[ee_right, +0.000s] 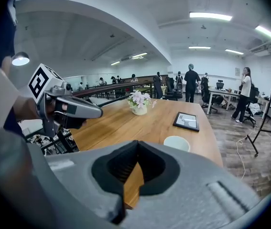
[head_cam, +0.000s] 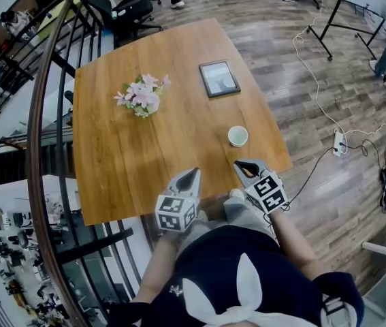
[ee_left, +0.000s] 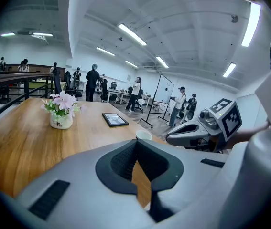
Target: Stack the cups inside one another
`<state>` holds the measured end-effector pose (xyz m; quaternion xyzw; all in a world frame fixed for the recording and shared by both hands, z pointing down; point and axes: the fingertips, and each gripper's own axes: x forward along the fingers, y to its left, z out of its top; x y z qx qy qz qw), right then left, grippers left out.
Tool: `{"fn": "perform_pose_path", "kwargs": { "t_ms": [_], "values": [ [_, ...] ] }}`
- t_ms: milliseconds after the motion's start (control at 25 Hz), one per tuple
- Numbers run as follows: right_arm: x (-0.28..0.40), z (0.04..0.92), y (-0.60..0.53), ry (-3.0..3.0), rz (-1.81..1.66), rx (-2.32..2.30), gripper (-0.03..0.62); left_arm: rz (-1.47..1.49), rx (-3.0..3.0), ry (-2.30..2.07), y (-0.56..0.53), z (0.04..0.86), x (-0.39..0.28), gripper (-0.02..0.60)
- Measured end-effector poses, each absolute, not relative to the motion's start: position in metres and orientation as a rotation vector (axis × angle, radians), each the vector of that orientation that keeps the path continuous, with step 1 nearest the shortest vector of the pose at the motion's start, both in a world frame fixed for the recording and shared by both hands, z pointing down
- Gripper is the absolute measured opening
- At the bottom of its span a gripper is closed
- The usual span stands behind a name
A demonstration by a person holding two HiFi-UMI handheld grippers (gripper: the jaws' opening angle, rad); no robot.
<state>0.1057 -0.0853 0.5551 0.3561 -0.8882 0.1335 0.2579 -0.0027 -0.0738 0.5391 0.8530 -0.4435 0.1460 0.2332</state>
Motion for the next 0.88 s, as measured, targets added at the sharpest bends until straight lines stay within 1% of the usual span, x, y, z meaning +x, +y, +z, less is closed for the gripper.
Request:
{"fn": "perform_pose_path", "kwargs": {
  "t_ms": [880],
  "values": [
    [0.114, 0.567, -0.078, -2.385, 0.389, 0.942, -0.003, 0.419, 2.321, -1.226, -0.065, 0.546, -0.004, 0.017]
  ]
}}
